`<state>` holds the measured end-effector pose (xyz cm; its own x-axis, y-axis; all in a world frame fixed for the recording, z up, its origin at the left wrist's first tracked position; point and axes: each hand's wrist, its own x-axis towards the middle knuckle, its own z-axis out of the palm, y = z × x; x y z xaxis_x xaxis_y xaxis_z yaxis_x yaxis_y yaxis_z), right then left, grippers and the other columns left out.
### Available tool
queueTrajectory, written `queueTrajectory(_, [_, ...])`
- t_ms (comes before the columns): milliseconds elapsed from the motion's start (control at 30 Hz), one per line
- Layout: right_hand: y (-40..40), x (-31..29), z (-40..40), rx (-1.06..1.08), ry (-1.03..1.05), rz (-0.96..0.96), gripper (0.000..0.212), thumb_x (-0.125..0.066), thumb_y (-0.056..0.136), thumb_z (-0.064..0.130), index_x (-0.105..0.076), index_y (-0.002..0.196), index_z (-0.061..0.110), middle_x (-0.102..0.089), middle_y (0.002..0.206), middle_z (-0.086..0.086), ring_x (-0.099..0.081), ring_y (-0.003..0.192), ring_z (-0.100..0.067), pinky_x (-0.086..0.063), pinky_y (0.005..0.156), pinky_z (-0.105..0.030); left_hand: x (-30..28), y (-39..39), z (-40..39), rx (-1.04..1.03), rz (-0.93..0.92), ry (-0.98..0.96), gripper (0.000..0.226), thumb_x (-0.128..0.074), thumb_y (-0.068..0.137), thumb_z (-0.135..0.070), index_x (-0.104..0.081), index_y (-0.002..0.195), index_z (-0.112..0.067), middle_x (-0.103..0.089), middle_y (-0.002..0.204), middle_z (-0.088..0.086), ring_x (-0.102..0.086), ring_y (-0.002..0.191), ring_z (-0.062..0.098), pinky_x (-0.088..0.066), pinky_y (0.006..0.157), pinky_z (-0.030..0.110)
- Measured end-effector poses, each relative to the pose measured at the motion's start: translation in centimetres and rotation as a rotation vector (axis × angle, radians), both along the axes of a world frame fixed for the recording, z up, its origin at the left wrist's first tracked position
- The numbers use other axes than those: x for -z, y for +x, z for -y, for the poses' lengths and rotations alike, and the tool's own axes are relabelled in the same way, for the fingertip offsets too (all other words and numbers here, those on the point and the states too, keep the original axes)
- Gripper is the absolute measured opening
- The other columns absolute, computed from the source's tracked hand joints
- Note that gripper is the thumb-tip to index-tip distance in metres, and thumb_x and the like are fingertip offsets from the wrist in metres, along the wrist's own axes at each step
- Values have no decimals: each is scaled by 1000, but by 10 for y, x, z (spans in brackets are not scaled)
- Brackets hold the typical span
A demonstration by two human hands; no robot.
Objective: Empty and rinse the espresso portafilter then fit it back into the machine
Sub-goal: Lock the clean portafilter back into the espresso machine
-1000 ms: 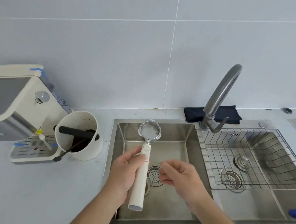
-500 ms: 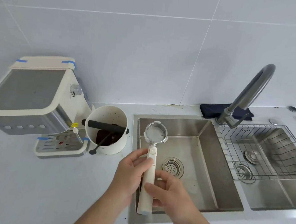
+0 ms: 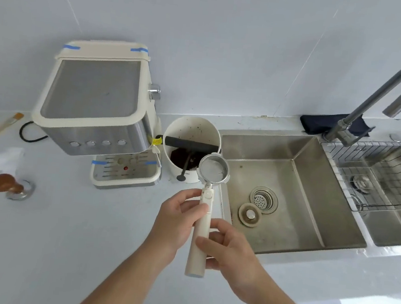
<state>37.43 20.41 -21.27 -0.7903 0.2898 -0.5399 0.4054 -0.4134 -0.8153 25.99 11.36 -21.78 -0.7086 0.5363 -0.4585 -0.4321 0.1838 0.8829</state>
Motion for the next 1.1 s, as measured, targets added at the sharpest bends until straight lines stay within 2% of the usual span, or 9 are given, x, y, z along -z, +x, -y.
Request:
queueTrajectory(167, [-1, 4, 21, -56, 27, 32, 34, -73, 74, 22, -72, 107, 17, -62, 83, -14, -68, 78, -27, -60, 77, -49, 6, 2, 27, -35, 22, -1, 29, -71, 71, -25, -73, 99, -31, -79, 90, 1, -73, 78, 15, -55, 78, 32])
queueTrajectory(267, [4, 4, 27, -92, 30, 40, 35, -73, 74, 22, -71, 108, 18, -63, 88, -16, -67, 86, -42, -60, 77, -52, 7, 10, 38, -70, 30, -2, 31, -72, 71, -25, -72, 102, -28, -79, 91, 2, -73, 79, 15, -55, 78, 33])
queueTrajectory(333, [10, 5, 30, -125, 24, 37, 34, -72, 75, 22, -71, 108, 18, -62, 89, -16, -67, 91, -46, -60, 77, -52, 6, 18, 45, -103, 32, -3, 33, -72, 71, -25, -71, 105, -25, -79, 92, 2, -73, 81, 16, -54, 76, 32])
queueTrajectory(567, [31, 7, 45, -230, 16, 3, 36, -69, 76, 20, -69, 112, 14, -62, 87, -14, -67, 88, -40, -58, 81, -56, 4, 49, 69, -201, 50, -13, 34, -74, 70, -27, -72, 104, -25, -79, 95, 4, -72, 82, 17, -55, 79, 36])
queueTrajectory(733, [42, 3, 65, -306, -8, 0, 37, -68, 77, 19, -67, 113, 11, -67, 94, -23, -66, 84, -29, -57, 76, -46, 7, 65, 95, -246, 63, -31, 35, -76, 69, -27, -72, 104, -24, -79, 94, 5, -72, 81, 19, -56, 78, 38])
queueTrajectory(833, [41, 1, 76, -322, -26, 7, 39, -67, 77, 18, -65, 114, 8, -71, 93, -17, -66, 83, -27, -57, 75, -43, 9, 63, 108, -253, 69, -29, 36, -75, 68, -28, -72, 103, -22, -79, 95, 5, -72, 81, 20, -57, 79, 39])
queueTrajectory(1000, [23, 1, 100, -286, -2, 7, 36, -67, 77, 16, -67, 112, 10, -70, 92, -14, -68, 84, -28, -58, 78, -47, 8, 44, 130, -201, 62, -11, 35, -73, 71, -27, -71, 105, -21, -79, 96, 5, -72, 82, 20, -55, 77, 36])
queueTrajectory(1100, [6, 3, 118, -279, -38, -14, 32, -71, 78, 14, -71, 110, 17, -69, 92, -12, -68, 84, -30, -60, 76, -46, 6, 22, 147, -138, 36, -25, 34, -72, 72, -27, -69, 105, -20, -79, 93, 3, -73, 81, 19, -55, 75, 34])
